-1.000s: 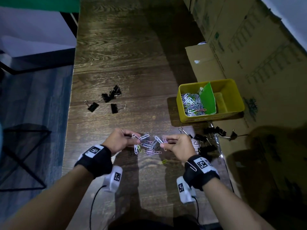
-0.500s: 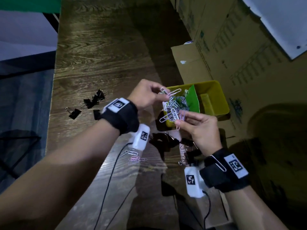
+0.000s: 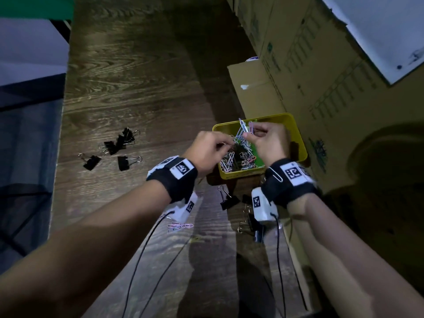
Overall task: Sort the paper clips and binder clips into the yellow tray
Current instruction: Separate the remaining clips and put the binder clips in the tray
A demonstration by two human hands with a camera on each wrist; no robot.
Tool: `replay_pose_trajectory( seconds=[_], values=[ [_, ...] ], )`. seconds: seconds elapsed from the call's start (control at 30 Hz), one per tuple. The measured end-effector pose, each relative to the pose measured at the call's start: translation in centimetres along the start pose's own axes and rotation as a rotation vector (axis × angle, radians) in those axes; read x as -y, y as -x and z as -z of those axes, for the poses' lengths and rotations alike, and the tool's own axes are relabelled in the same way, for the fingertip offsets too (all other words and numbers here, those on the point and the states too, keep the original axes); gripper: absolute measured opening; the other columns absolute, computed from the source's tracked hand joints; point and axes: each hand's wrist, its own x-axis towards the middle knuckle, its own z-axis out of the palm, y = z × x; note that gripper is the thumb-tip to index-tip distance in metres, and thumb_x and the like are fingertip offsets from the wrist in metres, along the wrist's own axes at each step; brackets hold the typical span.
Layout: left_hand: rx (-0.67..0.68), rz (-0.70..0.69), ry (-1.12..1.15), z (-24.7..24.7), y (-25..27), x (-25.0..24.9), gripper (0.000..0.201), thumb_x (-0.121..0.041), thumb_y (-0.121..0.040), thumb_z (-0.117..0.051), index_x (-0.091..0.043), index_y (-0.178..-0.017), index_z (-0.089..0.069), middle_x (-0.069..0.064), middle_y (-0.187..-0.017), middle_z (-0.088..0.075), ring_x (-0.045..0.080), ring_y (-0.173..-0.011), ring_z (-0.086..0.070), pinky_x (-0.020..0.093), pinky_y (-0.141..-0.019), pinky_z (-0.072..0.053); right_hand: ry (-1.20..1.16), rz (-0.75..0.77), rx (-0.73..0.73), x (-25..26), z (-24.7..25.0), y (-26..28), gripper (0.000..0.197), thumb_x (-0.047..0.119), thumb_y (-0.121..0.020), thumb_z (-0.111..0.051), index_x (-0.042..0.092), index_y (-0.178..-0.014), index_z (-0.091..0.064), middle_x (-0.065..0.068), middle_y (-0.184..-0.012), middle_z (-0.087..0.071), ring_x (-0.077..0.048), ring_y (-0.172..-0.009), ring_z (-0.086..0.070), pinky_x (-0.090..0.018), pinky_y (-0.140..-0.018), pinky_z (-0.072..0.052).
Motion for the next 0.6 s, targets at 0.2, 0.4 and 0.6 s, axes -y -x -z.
replay_pose_trajectory(
  seconds=[0.2,0.4,0.6],
  values=[
    [-0.198,0.113,0.107,2.6,3.7,2.2,0.015,-0.005,-0.085,-0.060,-0.008,-0.093,-0.072,0.001,-0.092,-0.069,0.010,-0.080,-0.063,0.002,-0.073,-0.044,0.366,-0.010,0.253,-0.2,-2.6,0.3,0.039,0.015,-0.088,-0.064,0.010,-0.125,-0.057,-0.012,-0.125,-0.061,-0.021,-0.106,-0.061,-0.033,-0.093,-0.051],
    [0.059,0.269,-0.150,3.7,9.6,8.9,0.023,-0.007,-0.088,-0.057,-0.012,-0.107,-0.069,0.008,-0.109,-0.069,0.023,-0.097,-0.065,0.026,-0.087,-0.048,0.375,0.318,0.195,0.5,-2.0,3.8,0.032,0.018,-0.091,-0.061,0.011,-0.122,-0.061,-0.009,-0.127,-0.061,-0.020,-0.118,-0.056,-0.019,-0.102,-0.032],
    [0.368,0.129,-0.386,-0.6,16.7,11.6,0.055,-0.036,-0.094,-0.028,-0.011,-0.143,-0.032,0.009,-0.154,-0.017,0.029,-0.143,-0.011,0.050,-0.115,-0.012,0.363,0.634,0.513,-2.1,-5.2,12.0,0.016,0.018,-0.086,-0.066,0.018,-0.101,-0.070,-0.003,-0.096,-0.066,-0.016,-0.087,-0.060,-0.026,-0.081,-0.048]
  ],
)
